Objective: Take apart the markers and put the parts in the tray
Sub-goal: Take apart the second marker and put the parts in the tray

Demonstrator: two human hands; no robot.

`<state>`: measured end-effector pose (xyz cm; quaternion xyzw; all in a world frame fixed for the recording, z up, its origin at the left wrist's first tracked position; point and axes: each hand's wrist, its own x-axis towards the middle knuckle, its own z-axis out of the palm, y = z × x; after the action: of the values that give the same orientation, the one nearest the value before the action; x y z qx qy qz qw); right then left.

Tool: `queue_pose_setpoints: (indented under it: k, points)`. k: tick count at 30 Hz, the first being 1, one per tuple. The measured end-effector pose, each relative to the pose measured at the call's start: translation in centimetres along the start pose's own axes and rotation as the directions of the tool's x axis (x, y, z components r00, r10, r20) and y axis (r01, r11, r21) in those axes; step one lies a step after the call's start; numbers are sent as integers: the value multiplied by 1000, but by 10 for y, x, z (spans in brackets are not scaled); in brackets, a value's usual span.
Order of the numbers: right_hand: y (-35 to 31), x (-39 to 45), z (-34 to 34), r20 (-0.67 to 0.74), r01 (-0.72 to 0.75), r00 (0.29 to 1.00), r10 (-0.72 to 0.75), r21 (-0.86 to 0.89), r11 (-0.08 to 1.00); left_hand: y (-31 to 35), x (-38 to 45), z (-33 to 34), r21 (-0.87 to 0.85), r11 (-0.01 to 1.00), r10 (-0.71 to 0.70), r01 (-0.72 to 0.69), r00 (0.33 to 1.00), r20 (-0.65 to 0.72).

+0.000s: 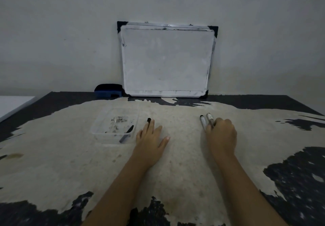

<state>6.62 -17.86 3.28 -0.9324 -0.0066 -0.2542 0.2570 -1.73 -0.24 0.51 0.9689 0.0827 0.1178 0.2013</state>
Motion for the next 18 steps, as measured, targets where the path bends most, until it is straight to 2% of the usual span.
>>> queue_pose_setpoints:
  k: [5,12,16,18]
  points:
    - [11,5,3,19,-104,994,105,-5,995,0,0,0,7,1000,-4,4,1000,9]
    - [19,9,12,66,-156,985,159,-61,986,1,0,0,3,1000,-2,2,1000,5]
    - [17,9,9,3,-76,997,77,-93,993,0,0,0,14,1000,4,-3,999,-38]
    - [11,9,4,-45,-7,999,7,0,1000,1,1,0,0,1000,21,-21,993,-115]
